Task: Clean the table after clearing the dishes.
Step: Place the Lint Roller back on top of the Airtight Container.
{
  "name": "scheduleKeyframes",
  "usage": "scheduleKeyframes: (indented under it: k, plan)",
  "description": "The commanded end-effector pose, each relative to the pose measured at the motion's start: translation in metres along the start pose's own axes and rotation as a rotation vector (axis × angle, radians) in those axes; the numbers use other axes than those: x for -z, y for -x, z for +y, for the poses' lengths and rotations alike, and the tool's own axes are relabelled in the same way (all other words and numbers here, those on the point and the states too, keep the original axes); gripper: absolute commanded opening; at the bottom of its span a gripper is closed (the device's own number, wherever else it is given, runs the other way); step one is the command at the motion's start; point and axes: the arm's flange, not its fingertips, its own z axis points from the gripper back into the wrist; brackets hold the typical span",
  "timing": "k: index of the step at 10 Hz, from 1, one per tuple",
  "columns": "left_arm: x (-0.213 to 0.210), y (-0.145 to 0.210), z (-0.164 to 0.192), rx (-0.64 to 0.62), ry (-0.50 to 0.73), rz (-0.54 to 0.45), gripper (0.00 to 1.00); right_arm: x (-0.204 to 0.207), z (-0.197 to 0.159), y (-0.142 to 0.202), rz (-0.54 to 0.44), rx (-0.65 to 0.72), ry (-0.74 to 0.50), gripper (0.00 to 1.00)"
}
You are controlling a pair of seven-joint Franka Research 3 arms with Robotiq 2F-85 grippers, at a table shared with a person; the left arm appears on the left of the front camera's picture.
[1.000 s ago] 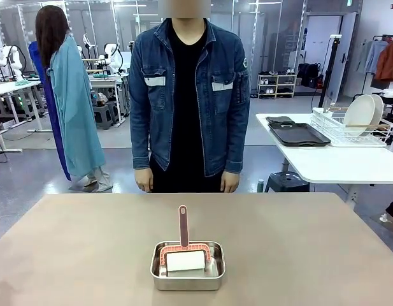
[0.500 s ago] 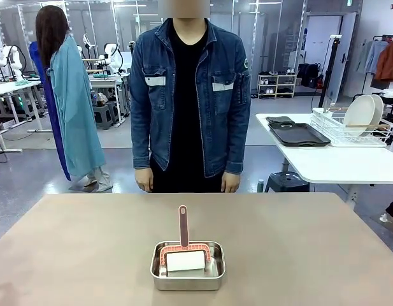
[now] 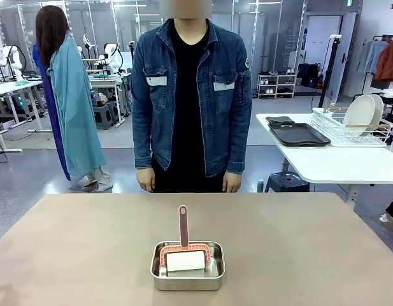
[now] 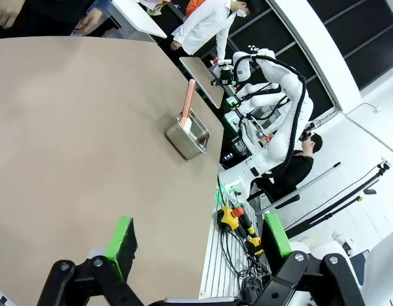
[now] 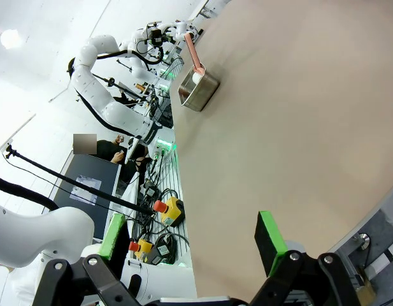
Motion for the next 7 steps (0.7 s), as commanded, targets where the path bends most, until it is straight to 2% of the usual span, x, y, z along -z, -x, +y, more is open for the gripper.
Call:
scheduleKeyframes:
  k: [1,7]
  plan:
    - [0.0028,0.0021,-0.0036,-0.013,-0.019,0.003,1.00,0.0071,0.0045,0.0034,0.006,0.003,0.011,1.00]
    - [0.0028,0.0021,-0.0036,-0.013,-0.019,0.003,1.00,0.0071,0.0045,0.0034,0.006,0.003,0.011,1.00]
